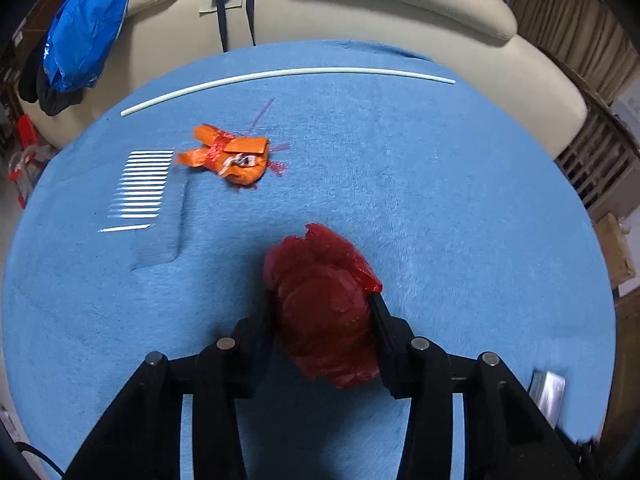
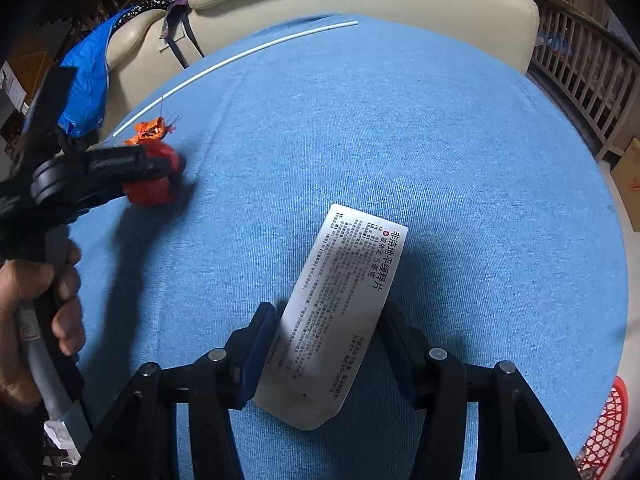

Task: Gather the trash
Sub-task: 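Grasp the red plastic bag with the left tool, then lift the white strip in the right tool while the left tool lifts the red bag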

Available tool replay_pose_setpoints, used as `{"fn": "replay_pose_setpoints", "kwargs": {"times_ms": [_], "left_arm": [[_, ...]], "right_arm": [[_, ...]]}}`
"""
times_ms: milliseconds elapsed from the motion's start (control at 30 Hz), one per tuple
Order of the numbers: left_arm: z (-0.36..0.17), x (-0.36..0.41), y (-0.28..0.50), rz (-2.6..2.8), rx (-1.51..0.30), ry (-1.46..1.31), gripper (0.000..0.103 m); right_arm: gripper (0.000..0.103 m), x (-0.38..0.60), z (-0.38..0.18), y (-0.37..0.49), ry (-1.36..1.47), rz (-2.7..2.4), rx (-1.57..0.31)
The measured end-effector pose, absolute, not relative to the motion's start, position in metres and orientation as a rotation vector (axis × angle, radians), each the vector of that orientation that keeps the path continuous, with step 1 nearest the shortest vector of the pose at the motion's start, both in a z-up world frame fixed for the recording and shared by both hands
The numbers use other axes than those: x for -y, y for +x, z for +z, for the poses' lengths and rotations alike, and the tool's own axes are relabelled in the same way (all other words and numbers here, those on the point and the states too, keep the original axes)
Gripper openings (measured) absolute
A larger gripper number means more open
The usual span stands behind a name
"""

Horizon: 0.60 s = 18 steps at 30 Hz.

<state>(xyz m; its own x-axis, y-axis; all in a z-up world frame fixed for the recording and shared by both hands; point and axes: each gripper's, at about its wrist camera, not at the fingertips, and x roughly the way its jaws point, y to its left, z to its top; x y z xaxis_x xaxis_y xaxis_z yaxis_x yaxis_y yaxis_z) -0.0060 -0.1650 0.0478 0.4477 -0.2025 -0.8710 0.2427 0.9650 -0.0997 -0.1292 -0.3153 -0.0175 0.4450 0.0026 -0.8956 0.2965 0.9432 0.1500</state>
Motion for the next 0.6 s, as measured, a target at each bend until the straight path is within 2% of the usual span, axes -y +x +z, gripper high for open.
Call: {"fn": "replay_pose_setpoints", "kwargs": {"times_ms": [400, 500, 600], "left_arm": [[0.065, 0.07, -0.071, -0.314, -1.059, 0.128, 0.046], [0.056, 0.06, -0.074, -0.289, -1.073, 0.121, 0.046], [0.048, 0.058, -0.069, -0.271, -1.084, 0.108, 0.05]], "right_arm": [[0.056, 0.279, -0.01, -0.144, 0.178, -0.064, -1.171], [0.064, 0.272, -0.014, -0.144, 0.154, -0.089, -1.193], [0.066, 0.265, -0.019, -0.148, 0.143, -0.149, -1.204]]}}
